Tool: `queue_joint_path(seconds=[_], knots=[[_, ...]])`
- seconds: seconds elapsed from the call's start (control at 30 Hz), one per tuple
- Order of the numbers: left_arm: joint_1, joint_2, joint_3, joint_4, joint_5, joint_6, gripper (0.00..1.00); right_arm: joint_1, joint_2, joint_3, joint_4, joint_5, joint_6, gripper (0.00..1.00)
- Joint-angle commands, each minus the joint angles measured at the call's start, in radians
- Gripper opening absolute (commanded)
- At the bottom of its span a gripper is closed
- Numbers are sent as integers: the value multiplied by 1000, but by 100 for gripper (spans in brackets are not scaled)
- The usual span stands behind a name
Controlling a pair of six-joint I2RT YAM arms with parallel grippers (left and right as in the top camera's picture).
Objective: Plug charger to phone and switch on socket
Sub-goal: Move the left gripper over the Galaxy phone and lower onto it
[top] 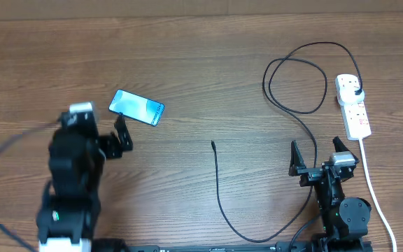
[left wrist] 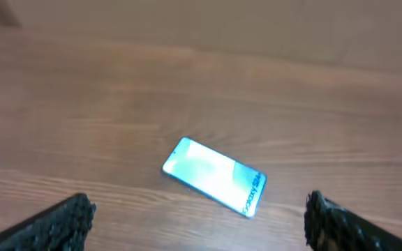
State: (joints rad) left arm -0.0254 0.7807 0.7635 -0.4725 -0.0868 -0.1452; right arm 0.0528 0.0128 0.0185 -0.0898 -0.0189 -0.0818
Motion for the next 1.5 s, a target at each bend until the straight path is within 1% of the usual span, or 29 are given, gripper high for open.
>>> queue_joint_path(seconds=[0.0,0.07,0.13,0.27,0.4,0.47,0.63,0.73,0.83,0.9,1.03,1.13,1.2,1.33,1.4,1.47], knots=[[5,177,211,-119,-20,-41,100,-3,-10,-11,5,10,3,100],[5,270,295,-185,4,-39,100,-3,-10,-11,5,10,3,100],[5,345,346,-213,40,-35,100,-3,-10,-11,5,10,3,100],[5,448,357,-223,129,-35,100,-3,-10,-11,5,10,3,100],[5,550,357,-209,137,-37,100,-3,-10,-11,6,10,3,100],[5,601,358,-190,166,-60,100,-3,-10,-11,5,10,3,100],[5,684,367,-193,126,-256,100,-3,-10,-11,5,10,3,100],[5,733,433,-241,73,-362,100,-3,-10,-11,5,10,3,100],[3,801,568,-332,65,-396,100,-3,-10,-11,5,10,3,100],[-4,857,681,-409,23,-434,100,-3,-10,-11,5,10,3,100],[-32,961,885,-549,-82,-549,100,-3,-10,-11,5,10,3,100],[-58,1028,995,-628,-141,-661,100,-3,-10,-11,6,10,3,100],[-69,1061,1033,-654,-143,-719,100,-3,-10,-11,6,10,3,100],[-89,1107,1040,-665,-142,-837,100,-3,-10,-11,5,10,3,100],[-101,1136,1040,-675,-143,-881,100,-3,-10,-11,5,10,3,100],[-112,1164,1040,-671,-143,-895,100,-3,-10,-11,5,10,3,100]])
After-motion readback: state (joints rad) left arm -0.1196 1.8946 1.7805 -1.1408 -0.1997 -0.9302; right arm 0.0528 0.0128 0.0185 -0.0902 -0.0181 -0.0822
